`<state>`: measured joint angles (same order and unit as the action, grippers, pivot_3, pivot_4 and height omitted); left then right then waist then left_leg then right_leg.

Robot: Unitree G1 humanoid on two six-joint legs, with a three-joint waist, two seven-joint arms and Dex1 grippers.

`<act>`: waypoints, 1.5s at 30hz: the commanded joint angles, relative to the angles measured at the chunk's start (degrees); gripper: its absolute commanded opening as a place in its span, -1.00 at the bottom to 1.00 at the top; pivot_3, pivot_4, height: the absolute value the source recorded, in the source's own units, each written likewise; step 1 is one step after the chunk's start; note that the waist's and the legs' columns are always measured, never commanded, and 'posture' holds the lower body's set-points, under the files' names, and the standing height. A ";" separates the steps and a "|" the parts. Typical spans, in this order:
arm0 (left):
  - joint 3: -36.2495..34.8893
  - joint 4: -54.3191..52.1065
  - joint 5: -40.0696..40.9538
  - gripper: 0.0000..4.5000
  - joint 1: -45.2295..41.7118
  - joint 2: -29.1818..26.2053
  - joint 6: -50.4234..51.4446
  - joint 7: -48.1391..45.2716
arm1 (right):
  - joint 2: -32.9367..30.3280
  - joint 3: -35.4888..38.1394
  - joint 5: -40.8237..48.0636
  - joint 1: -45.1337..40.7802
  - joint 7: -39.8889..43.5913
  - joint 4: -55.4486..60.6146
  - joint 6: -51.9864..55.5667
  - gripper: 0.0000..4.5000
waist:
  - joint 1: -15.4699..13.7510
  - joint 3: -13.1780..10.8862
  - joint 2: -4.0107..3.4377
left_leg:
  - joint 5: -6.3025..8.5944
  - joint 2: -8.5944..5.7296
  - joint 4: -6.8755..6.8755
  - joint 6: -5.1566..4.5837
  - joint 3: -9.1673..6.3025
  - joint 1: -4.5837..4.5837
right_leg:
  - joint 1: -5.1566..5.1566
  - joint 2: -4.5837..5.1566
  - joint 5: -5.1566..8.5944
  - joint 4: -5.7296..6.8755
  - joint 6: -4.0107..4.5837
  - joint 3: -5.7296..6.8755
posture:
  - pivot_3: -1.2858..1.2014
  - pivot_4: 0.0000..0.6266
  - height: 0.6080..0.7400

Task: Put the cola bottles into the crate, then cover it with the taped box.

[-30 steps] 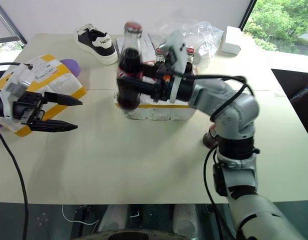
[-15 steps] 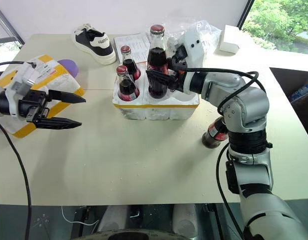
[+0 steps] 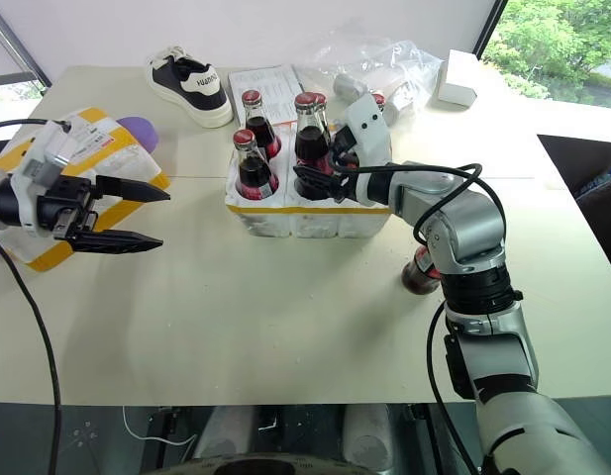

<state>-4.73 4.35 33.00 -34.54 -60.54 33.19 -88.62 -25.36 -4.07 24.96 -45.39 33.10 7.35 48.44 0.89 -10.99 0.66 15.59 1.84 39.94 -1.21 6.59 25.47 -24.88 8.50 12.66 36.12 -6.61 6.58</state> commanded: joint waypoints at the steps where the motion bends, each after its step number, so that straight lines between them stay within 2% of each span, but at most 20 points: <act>1: -0.78 -0.97 0.54 1.00 -1.69 -0.02 0.03 0.13 | 0.58 0.47 0.32 0.10 0.05 3.49 -0.78 0.99 | -0.01 0.00 0.00 | 0.00 0.00 0.00 0.00 0.00 0.00 | 0.00 0.00 0.00 0.00 0.00 0.00 | 0.03 -0.52 1.00; 7: -1.73 -0.93 2.63 1.00 -3.49 1.22 2.70 0.87 | 0.04 1.29 0.82 0.27 0.03 5.52 0.40 0.99 | -0.06 0.00 0.01 | 0.00 0.00 0.03 0.00 -0.01 -0.01 | 0.03 0.00 0.00 0.00 0.00 0.00 | 0.03 -0.52 1.00; 15: -0.42 -0.77 3.05 1.00 -5.04 2.91 2.76 0.55 | -4.45 8.75 8.60 -3.21 -0.27 13.96 10.61 0.99 | -0.22 0.00 0.00 | 0.00 0.00 0.04 0.00 -0.04 -0.01 | 0.04 0.00 0.00 0.00 0.00 0.00 | 0.03 -0.52 1.00; 19: 1.39 1.35 1.76 1.00 -7.27 5.04 1.56 -0.11 | -9.31 14.13 14.52 -5.73 -0.53 18.42 18.07 0.99 | -0.35 0.01 0.01 | 0.00 -0.01 0.04 -0.01 -0.07 -0.02 | 0.06 0.02 0.00 0.00 0.00 0.01 | 0.03 -0.52 1.00; 25: 4.63 6.08 -0.76 1.00 -11.07 8.05 -1.34 -2.36 | -22.97 24.17 21.54 -7.83 1.54 21.14 26.17 0.99 | -0.36 0.01 0.02 | 0.02 -0.02 0.05 -0.03 -0.06 -0.03 | 0.08 0.03 0.00 -0.02 0.00 0.01 | 0.03 -0.52 1.00; 30: 5.85 8.36 -1.78 1.00 -12.79 9.55 -2.52 -3.65 | -31.65 39.32 26.44 0.80 5.05 21.29 29.67 0.99 | -0.51 0.03 0.06 | 0.03 -0.01 0.04 -0.06 -0.06 -0.02 | 0.10 0.04 0.00 -0.07 0.00 0.02 | 0.03 -0.52 1.00; 35: 7.75 10.24 -1.81 1.00 -14.39 10.52 -3.46 -3.88 | -32.35 53.14 29.53 14.96 5.87 26.71 31.44 0.99 | -0.45 0.03 0.06 | 0.05 -0.01 0.08 -0.08 -0.11 -0.08 | 0.11 0.08 0.00 -0.09 0.00 -0.01 | 0.03 -0.52 1.00; 40: 9.63 10.71 -0.90 1.00 -16.05 10.80 -3.91 -3.88 | -25.37 66.76 31.11 34.28 7.37 34.50 28.97 0.99 | -0.93 0.07 0.13 | 0.05 -0.01 0.10 -0.09 -0.28 -0.11 | 0.21 0.05 -0.01 -0.10 -0.01 0.02 | 0.03 -0.52 1.00; 45: 10.87 10.57 0.00 1.00 -16.68 10.56 -4.26 -3.88 | -16.60 70.75 31.31 51.02 8.51 41.10 21.79 0.99 | -1.64 0.08 0.09 | 0.20 -0.02 0.14 -0.36 -0.30 -0.15 | 0.23 0.07 -0.01 -0.08 0.00 -0.02 | 0.03 -0.52 1.00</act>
<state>6.30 15.70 31.88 -49.93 -49.05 29.69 -92.30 -43.42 63.70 55.32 3.14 40.93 45.12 73.77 -0.74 -10.91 0.75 15.80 1.83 40.08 -1.58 6.24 25.31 -24.64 8.56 12.65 36.04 -6.62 6.58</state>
